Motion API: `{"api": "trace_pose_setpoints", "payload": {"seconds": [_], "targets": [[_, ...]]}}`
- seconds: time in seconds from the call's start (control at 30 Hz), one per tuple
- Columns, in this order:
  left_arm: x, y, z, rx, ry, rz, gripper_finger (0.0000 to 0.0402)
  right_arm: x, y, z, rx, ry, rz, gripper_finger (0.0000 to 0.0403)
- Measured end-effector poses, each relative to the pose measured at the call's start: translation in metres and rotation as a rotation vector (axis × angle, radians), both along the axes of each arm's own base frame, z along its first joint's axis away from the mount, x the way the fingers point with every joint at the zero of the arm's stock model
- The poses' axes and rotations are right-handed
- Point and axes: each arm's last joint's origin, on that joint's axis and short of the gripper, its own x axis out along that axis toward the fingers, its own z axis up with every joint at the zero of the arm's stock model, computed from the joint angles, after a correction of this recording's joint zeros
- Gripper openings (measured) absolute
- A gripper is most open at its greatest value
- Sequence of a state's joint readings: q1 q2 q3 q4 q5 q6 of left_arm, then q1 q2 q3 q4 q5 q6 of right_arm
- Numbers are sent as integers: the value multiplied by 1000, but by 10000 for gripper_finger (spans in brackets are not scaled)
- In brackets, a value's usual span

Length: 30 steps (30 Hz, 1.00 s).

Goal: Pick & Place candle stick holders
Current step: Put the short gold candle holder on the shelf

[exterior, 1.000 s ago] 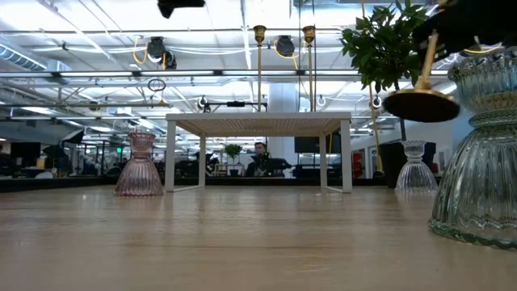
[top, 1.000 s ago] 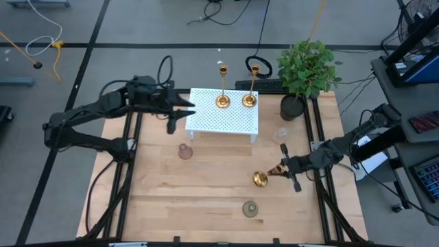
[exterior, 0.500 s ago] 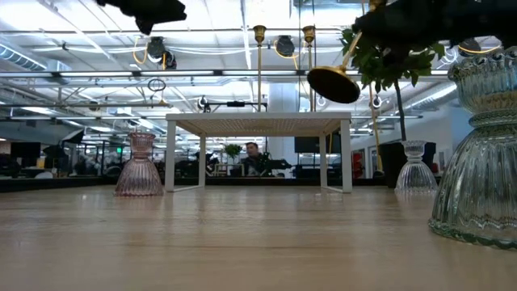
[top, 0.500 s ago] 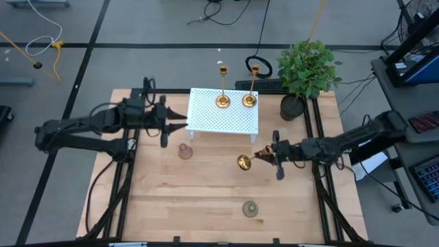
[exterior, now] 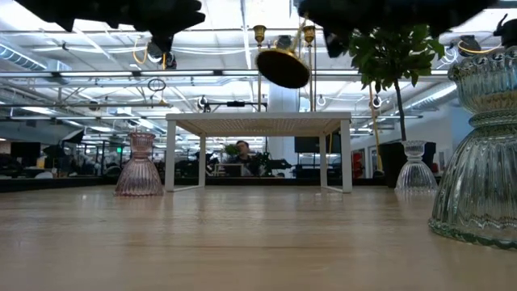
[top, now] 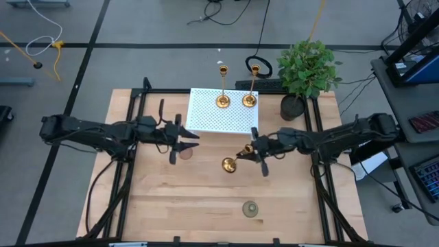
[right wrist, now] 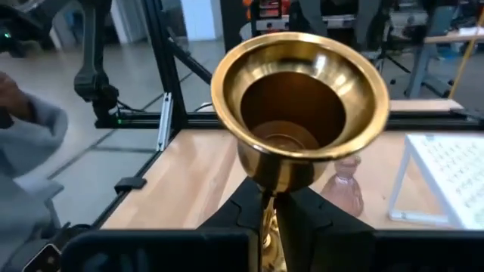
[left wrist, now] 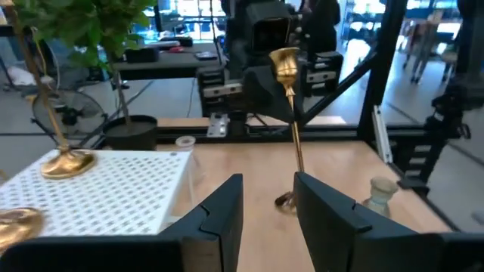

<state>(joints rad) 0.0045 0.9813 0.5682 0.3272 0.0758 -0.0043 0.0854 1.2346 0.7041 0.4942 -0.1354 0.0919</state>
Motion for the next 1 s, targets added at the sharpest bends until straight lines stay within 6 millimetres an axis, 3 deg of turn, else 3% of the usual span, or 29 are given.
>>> {"api": "trace_pose_setpoints", "payload": {"seconds": [0.27,0.5,0.67,1.0], "targets": [[17,-1,-12,-54,19,32,124,30,-14,20,-17,63,-5,21],[36,-1,-22,-67,-37,31,124,47,-25,9,-35,130,-39,11],[56,-1,-38,-76,29,8,128,51,-30,7,-24,140,-57,12],[94,-3,-39,-81,60,-27,206,49,-30,7,-23,150,-57,11]]}}
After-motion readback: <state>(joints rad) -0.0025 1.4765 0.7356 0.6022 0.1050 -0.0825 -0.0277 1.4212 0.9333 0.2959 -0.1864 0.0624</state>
